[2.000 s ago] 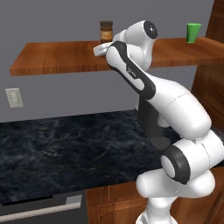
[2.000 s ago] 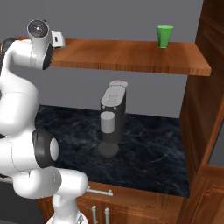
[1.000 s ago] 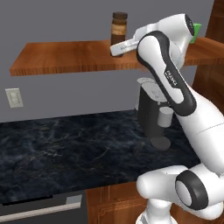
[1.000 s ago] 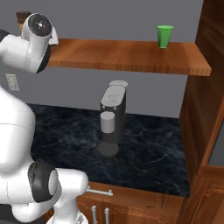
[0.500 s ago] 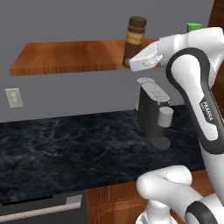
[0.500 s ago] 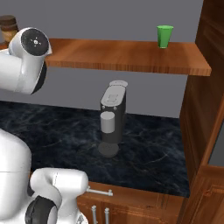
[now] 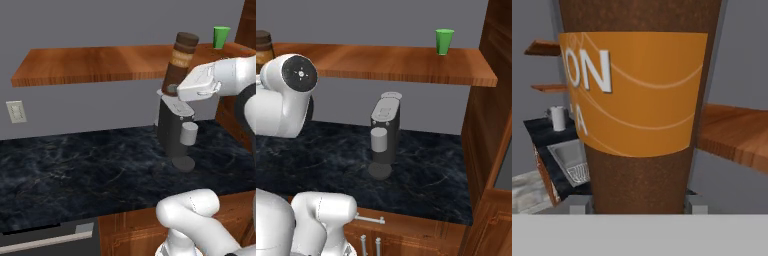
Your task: Take the cinnamon bottle from the cabinet and place it on the dining table, next to the plate with the cupcake. Then take the chocolate from the dining counter and place it on the cupcake plate.
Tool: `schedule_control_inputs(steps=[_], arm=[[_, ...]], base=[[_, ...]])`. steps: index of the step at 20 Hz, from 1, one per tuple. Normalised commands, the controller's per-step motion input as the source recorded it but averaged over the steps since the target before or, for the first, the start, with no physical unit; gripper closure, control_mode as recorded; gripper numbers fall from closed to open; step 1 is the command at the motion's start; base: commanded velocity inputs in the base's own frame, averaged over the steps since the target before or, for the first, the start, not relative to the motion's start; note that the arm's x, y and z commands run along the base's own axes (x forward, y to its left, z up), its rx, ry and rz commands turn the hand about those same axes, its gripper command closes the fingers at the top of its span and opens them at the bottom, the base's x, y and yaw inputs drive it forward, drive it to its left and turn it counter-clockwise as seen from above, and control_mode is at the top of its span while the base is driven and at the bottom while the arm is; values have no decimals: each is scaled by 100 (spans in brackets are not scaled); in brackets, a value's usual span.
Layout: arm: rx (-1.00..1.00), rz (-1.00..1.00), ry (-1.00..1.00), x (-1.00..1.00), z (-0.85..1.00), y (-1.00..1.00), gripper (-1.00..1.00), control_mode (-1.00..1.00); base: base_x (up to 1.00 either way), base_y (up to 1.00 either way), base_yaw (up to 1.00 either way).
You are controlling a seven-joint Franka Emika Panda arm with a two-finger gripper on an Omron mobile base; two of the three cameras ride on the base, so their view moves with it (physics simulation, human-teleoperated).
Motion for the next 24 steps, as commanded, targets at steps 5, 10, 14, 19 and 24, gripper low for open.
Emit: schedule_control_inputs(steps=[5,10,14,19,24], arm=[[-6,6,12,-29,-41,-34,100,-100],[-14,13,-2,-27,-27,-19,100,-100],[-17,11,-3,-17,-28,-3,100,-100],[-2,2,0,-3,-4,0,100,-100],[0,0,0,0,0,0,100,-100]], base=[[0,0,0],[0,0,0],[0,0,0],[0,0,0],[0,0,0]])
